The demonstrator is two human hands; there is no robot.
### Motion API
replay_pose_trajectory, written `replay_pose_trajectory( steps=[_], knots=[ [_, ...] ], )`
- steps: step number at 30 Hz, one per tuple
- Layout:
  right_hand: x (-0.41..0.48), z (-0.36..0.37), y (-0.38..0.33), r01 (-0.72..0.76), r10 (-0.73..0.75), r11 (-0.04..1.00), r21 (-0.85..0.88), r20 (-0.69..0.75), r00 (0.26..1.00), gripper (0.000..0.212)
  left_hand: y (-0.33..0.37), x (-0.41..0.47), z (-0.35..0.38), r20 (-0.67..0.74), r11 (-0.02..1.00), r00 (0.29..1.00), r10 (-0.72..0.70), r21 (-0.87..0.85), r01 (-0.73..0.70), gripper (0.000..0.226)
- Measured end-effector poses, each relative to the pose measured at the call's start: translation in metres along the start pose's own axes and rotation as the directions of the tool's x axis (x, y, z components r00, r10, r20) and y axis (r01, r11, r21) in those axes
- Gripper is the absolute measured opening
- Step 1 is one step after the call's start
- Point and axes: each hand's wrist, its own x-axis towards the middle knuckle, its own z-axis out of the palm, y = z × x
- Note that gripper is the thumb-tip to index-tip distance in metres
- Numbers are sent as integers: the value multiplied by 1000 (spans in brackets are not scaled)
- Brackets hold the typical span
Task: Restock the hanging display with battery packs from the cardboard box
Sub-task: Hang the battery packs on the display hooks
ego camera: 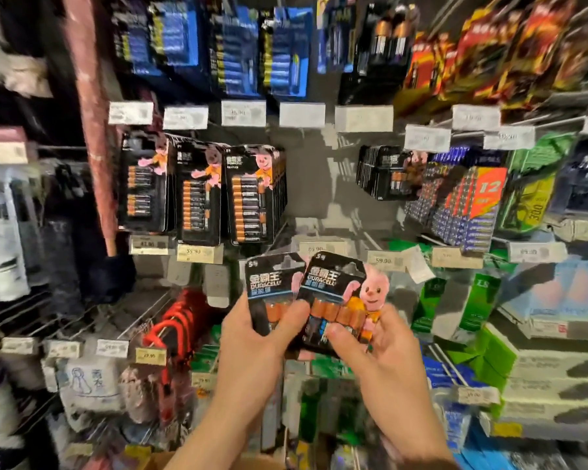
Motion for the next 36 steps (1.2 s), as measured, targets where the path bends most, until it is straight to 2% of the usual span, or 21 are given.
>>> replay_pose_trajectory(
  steps=[3,6,9,12,14,17,20,23,29,31,33,36],
  knots=[
    [19,8,-12,5,-4,999,44,-4,1000,36,7,29,-21,42,999,998,36,-8,-35,28],
    [36,11,-17,0,10,991,137,-76,997,35,11,61,-50,95,998,995,21,-57,-16,34],
    [56,12,-19,26,5,988,151,-205,979,31,16,93,-71,198,984,979,-39,-161,72,43],
    [79,15,-19,-3,20,997,76,-216,976,33,28,124,-74,274,953,956,-107,-244,177,38],
    [97,15,-17,-41,50,998,46,-216,975,36,34,145,-68,317,931,938,-141,-278,234,43],
    [126,13,-17,-63,63,998,8,-249,966,23,40,169,-49,391,895,901,-186,-312,320,52],
    [157,4,-18,-60,65,998,27,-299,952,24,47,185,-25,436,878,871,-227,-296,377,42],
    [182,-9,-19,-17,19,1000,9,-317,948,29,57,199,3,429,882,868,-250,-270,387,10],
    [218,-41,-23,65,-67,998,-18,-129,989,28,75,230,58,321,883,911,-259,-304,358,7],
    [235,-51,-21,85,-87,996,-30,-112,990,24,76,238,71,302,873,914,-272,-322,367,5],
    [249,-57,-19,106,-111,993,-47,-124,986,31,75,244,80,298,847,911,-287,-366,386,6],
    [268,-63,-13,124,-125,992,-20,-88,988,29,72,250,89,283,806,915,-289,-443,391,18]
  ],
)
